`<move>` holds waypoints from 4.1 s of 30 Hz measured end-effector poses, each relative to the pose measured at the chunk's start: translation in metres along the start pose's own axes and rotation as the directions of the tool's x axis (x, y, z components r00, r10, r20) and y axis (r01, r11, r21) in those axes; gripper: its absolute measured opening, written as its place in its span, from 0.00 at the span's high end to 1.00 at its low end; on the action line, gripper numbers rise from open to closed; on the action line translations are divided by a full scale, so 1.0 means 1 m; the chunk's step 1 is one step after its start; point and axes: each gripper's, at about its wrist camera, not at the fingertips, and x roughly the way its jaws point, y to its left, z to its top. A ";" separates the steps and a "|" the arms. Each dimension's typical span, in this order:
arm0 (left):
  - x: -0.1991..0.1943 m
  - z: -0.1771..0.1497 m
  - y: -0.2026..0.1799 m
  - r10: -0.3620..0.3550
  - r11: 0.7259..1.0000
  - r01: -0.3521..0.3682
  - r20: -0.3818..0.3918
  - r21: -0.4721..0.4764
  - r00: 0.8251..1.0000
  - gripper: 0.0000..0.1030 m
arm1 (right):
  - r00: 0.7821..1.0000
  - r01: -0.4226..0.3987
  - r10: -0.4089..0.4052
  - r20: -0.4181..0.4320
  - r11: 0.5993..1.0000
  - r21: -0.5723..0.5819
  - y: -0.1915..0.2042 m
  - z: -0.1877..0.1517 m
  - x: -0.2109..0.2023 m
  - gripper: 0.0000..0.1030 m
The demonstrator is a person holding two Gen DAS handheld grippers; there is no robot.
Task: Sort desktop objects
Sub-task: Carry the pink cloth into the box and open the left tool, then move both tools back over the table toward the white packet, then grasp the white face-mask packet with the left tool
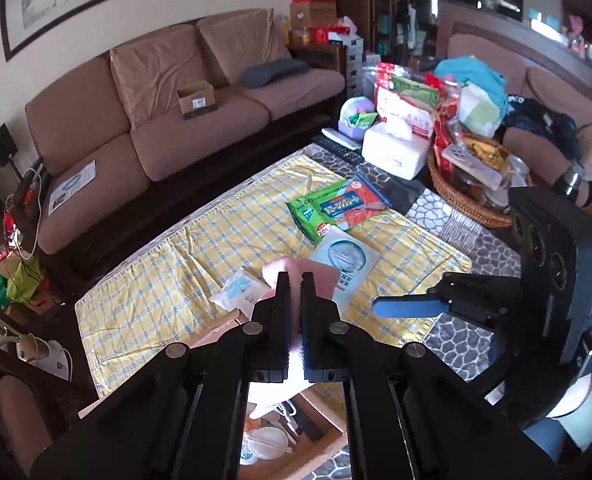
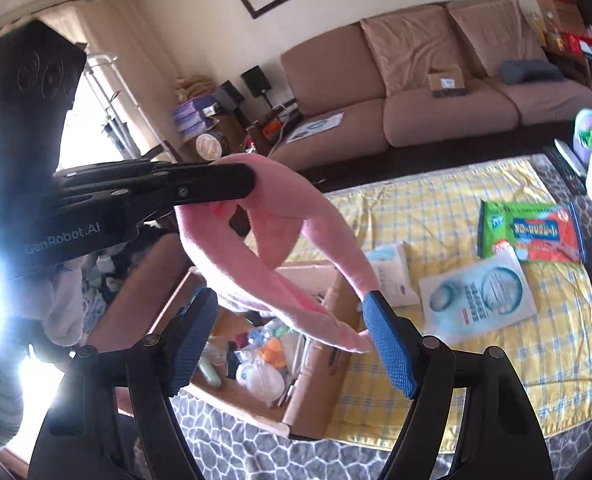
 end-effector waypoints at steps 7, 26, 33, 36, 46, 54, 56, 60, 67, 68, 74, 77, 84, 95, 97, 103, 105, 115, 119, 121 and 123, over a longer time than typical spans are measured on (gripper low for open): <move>-0.054 -0.029 0.040 0.065 0.997 -0.064 0.025 -0.042 0.998 0.96 | 0.993 -0.109 0.104 -0.053 0.990 -0.093 0.078 0.014 0.039 0.58; 0.008 -0.181 0.144 0.076 0.953 -0.104 -0.110 -0.283 0.991 0.22 | 0.952 0.125 -0.176 -0.250 0.970 -0.207 0.109 -0.046 0.158 0.36; -0.004 -0.208 0.142 0.097 0.942 -0.121 -0.092 -0.312 0.991 0.07 | 0.941 0.210 -0.279 -0.190 0.925 -0.317 0.105 -0.057 0.143 0.20; -0.014 -0.207 0.140 0.115 0.945 -0.136 -0.087 -0.298 0.990 0.07 | 0.946 0.209 -0.271 -0.175 0.928 -0.308 0.105 -0.054 0.137 0.19; -0.034 -0.194 0.123 0.124 0.940 -0.121 -0.012 -0.319 0.992 0.00 | 0.948 0.224 -0.276 -0.158 0.932 -0.283 0.083 -0.055 0.101 0.00; -0.009 -0.164 0.082 0.052 0.959 -0.056 -0.021 -0.279 0.998 0.00 | 0.936 0.316 -0.338 -0.098 0.930 -0.189 0.012 -0.058 0.034 0.00; 0.003 -0.150 0.068 0.011 0.963 -0.014 -0.011 -0.270 1.000 0.00 | 0.936 0.331 -0.341 -0.086 0.937 -0.110 -0.016 -0.058 0.016 0.00; 0.035 -0.118 0.039 -0.058 0.972 0.054 -0.012 -0.227 0.998 0.00 | 0.944 0.329 -0.326 -0.054 0.942 0.063 -0.073 -0.062 -0.016 0.00; 0.107 -0.075 -0.001 -0.083 0.993 0.073 -0.111 -0.088 0.990 0.00 | 0.948 0.318 -0.306 -0.087 0.924 0.215 -0.149 -0.079 -0.024 0.00; 0.119 -0.069 -0.001 -0.076 0.995 0.065 -0.130 -0.081 0.989 0.00 | 0.949 0.316 -0.304 -0.090 0.921 0.226 -0.158 -0.081 -0.023 0.00; 0.191 -0.037 -0.018 0.080 0.979 -0.027 -0.256 0.204 0.963 0.00 | 0.959 0.280 -0.276 -0.060 0.907 0.313 -0.201 -0.081 -0.016 0.00; 0.234 -0.037 -0.031 0.174 0.927 -0.038 -0.339 0.373 0.924 0.03 | 0.964 0.265 -0.262 -0.055 0.910 0.319 -0.213 -0.081 -0.010 0.00; 0.312 -0.057 -0.037 0.311 0.851 -0.027 -0.462 0.525 0.830 0.43 | 0.965 0.261 -0.239 -0.110 0.923 0.282 -0.215 -0.087 0.000 0.00; 0.319 -0.039 -0.026 -0.009 0.971 0.122 -0.474 0.208 0.881 0.35 | 0.989 0.136 -0.150 0.002 0.901 0.413 -0.269 -0.071 -0.005 0.00; 0.326 -0.032 -0.023 -0.073 0.981 0.147 -0.470 0.123 0.880 0.35 | 0.991 0.102 -0.132 0.033 0.882 0.460 -0.290 -0.064 -0.002 0.00; 0.357 -0.026 -0.016 -0.117 0.984 0.170 -0.523 0.056 0.844 0.33 | 0.997 0.081 -0.080 -0.023 0.865 0.495 -0.320 -0.063 0.033 0.00; 0.368 -0.029 -0.021 -0.106 0.981 0.180 -0.568 0.075 0.816 0.29 | 0.997 0.073 -0.048 -0.063 0.874 0.481 -0.322 -0.062 0.048 0.00; 0.375 -0.027 -0.026 -0.158 0.972 0.229 -0.589 0.047 0.793 0.18 | 0.997 -0.060 0.078 -0.013 0.861 0.506 -0.315 -0.055 0.070 0.00; 0.373 -0.025 -0.030 -0.172 0.966 0.252 -0.592 0.054 0.787 0.17 | 0.966 -0.241 0.253 0.060 0.785 0.570 -0.324 -0.061 0.057 0.00; 0.372 -0.024 -0.035 -0.176 0.963 0.262 -0.594 0.061 0.785 0.15 | 0.948 -0.278 0.317 0.028 0.781 0.560 -0.319 -0.061 0.056 0.00; 0.370 -0.023 -0.039 -0.188 0.961 0.271 -0.589 0.055 0.786 0.14 | 0.955 -0.228 0.294 -0.039 0.810 0.540 -0.312 -0.063 0.056 0.00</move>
